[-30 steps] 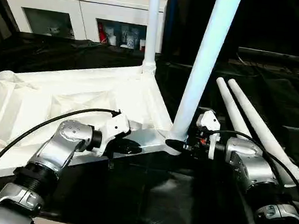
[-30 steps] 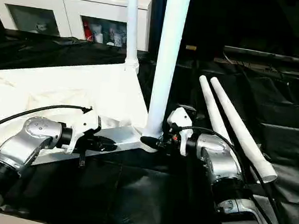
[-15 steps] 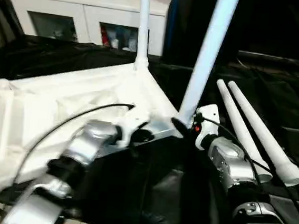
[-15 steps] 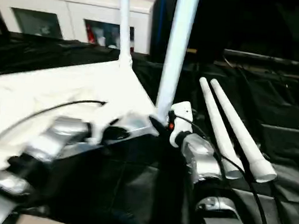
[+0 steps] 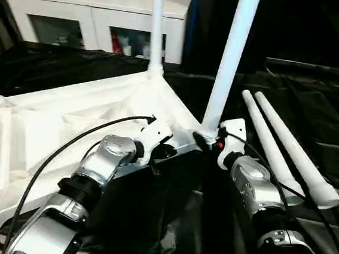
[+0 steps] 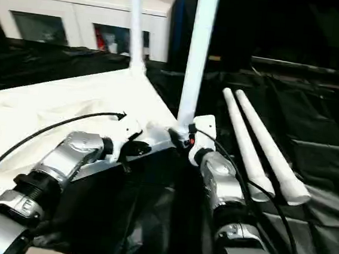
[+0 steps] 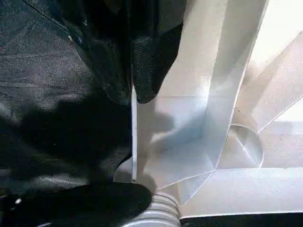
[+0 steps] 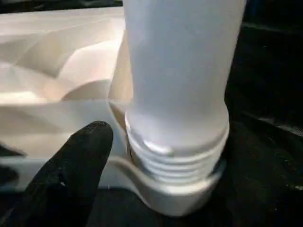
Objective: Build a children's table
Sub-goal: Rotate leg to tighten
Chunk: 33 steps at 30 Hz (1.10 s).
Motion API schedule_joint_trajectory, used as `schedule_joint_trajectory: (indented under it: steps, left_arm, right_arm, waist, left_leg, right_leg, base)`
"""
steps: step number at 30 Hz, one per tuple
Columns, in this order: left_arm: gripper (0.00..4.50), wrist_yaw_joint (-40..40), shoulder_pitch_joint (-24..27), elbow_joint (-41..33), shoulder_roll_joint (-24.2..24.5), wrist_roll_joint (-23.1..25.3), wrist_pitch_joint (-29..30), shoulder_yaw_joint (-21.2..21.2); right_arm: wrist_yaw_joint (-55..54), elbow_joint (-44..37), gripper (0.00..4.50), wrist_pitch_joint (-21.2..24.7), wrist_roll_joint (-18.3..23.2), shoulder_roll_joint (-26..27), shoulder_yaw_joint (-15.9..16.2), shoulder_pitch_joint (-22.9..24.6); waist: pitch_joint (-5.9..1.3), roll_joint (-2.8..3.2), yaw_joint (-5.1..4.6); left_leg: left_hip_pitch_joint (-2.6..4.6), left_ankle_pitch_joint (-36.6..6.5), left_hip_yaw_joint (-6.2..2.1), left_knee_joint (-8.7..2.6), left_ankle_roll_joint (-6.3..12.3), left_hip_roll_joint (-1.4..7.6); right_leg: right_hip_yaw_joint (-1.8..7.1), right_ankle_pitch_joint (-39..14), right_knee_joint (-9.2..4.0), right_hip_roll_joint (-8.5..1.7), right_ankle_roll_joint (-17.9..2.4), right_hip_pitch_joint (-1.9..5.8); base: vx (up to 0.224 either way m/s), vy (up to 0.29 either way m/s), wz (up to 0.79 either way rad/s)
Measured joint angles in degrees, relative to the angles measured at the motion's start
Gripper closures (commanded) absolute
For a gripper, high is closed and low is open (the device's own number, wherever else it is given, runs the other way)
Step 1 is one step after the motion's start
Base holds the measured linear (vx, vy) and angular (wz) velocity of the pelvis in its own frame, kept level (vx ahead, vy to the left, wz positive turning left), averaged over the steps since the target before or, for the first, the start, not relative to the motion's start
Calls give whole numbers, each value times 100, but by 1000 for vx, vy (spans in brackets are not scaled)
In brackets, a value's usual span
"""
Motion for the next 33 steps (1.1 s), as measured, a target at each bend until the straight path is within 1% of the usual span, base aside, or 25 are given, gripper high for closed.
schedule_joint_trajectory:
  steps: [7,10,14,19,20,23,25,27,30,33]
  left_arm:
    - [450,-627,305,-476,405,-145,-115,4]
    - [450,-907,453,-712,557,-236,-118,4]
    - [450,-1210,580,-963,678,-258,-128,1]
    - [450,-1367,691,-1098,783,-311,-129,-6]
    - [450,-1367,693,-1098,793,-316,-129,-6]
    - [450,-1400,703,-1108,811,-333,-125,-5]
    - [450,-1425,711,-1120,819,-340,-116,1]
    - [450,-1454,722,-1143,826,-343,-107,3]
    - [450,-1473,742,-1171,844,-348,-104,4]
    - [450,-1476,744,-1175,848,-360,-87,4]
  right_arm:
    - [1096,-142,64,-108,25,-416,175,109]
    - [1369,-145,64,-179,38,-491,203,106]
    - [1676,-145,64,-227,53,-536,246,101]
    - [2135,-146,64,-240,89,-693,315,101]
    - [2196,-146,98,-240,107,-692,322,102]
    - [2263,-146,100,-241,189,-714,329,101]
    - [2324,-146,135,-243,204,-718,326,102]
    - [2386,-146,143,-245,213,-729,307,102]
    - [2447,-146,169,-247,214,-739,305,102]
    - [2448,-146,173,-247,214,-738,308,103]
  waist:
    - [0,0,-15]
    - [0,1,4]
    - [0,0,29]
    - [1,-1,38]
    - [1,-1,37]
    - [1,-1,37]
    - [1,-1,36]
    - [0,-1,37]
    - [1,-2,38]
    - [1,-2,39]
  left_leg:
    - [-12,1,0,-22,3,3]
    - [-36,18,1,-21,35,3]
    - [-94,19,2,-4,37,3]
    - [-98,20,2,7,38,4]
    - [-98,21,2,8,38,4]
    - [-98,22,2,8,38,5]
    - [-98,21,2,8,38,5]
    - [-99,21,2,8,39,5]
    - [-99,22,2,10,40,5]
    - [-99,22,2,15,40,5]
  right_leg:
    - [0,-24,-5,11,4,-24]
    - [0,-29,-4,10,-3,-49]
    - [0,-29,13,8,-4,-102]
    - [0,-28,21,6,-4,-104]
    - [0,-28,23,6,-4,-104]
    - [0,-28,24,6,-4,-104]
    - [0,-28,24,6,-4,-104]
    - [0,-28,24,6,-4,-104]
    - [-1,-28,24,6,-4,-105]
    - [0,-28,27,6,-4,-104]
  base:
    - [0,0,0]
    - [0,0,0]
    - [0,0,0]
    - [0,0,0]
    - [0,0,0]
    - [0,0,0]
    - [0,0,0]
    - [0,0,0]
    - [0,0,0]
    - [0,0,0]
